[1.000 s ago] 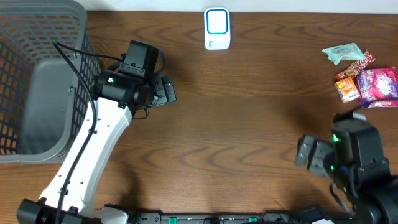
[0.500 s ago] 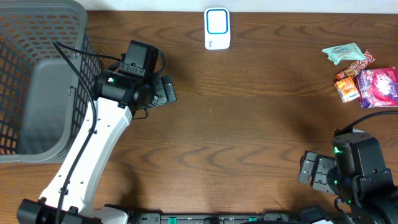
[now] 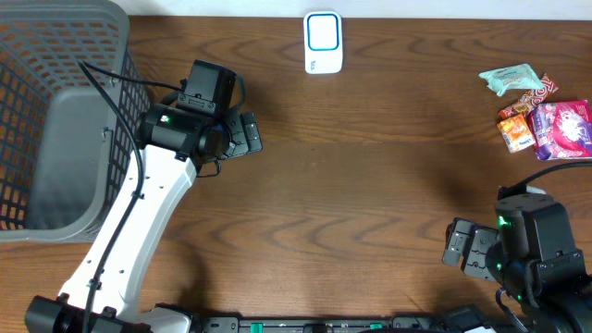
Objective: Scan the item barcode
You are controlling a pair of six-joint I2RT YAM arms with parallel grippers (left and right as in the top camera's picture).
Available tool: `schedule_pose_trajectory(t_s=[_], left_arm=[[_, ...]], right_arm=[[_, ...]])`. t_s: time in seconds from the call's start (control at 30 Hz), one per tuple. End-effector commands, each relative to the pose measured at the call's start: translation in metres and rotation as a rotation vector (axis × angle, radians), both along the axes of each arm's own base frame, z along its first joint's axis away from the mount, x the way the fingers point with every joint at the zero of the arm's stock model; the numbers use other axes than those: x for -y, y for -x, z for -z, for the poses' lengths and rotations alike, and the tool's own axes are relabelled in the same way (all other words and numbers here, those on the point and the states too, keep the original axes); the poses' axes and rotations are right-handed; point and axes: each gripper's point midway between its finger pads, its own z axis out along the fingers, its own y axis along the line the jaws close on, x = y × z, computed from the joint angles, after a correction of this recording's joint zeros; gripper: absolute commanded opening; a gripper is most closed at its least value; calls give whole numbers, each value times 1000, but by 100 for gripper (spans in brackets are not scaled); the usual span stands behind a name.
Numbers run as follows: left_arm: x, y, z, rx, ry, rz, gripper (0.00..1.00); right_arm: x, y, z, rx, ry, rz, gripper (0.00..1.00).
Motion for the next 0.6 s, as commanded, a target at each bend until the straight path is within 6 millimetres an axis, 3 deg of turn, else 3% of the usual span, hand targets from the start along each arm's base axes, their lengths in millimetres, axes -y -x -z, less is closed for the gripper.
schedule_pose_trajectory(t_s=[0.0, 0.23, 0.57], left_arm=[[-2, -2, -2, 4, -11, 3, 98], [-2, -2, -2, 4, -11, 3, 98], [-2, -2, -2, 4, -11, 3, 98]], right_arm=[[5, 0, -2, 20, 27, 12, 99], [3, -8, -12, 97, 29, -25, 99], [9, 5, -37, 284, -21, -19, 99]])
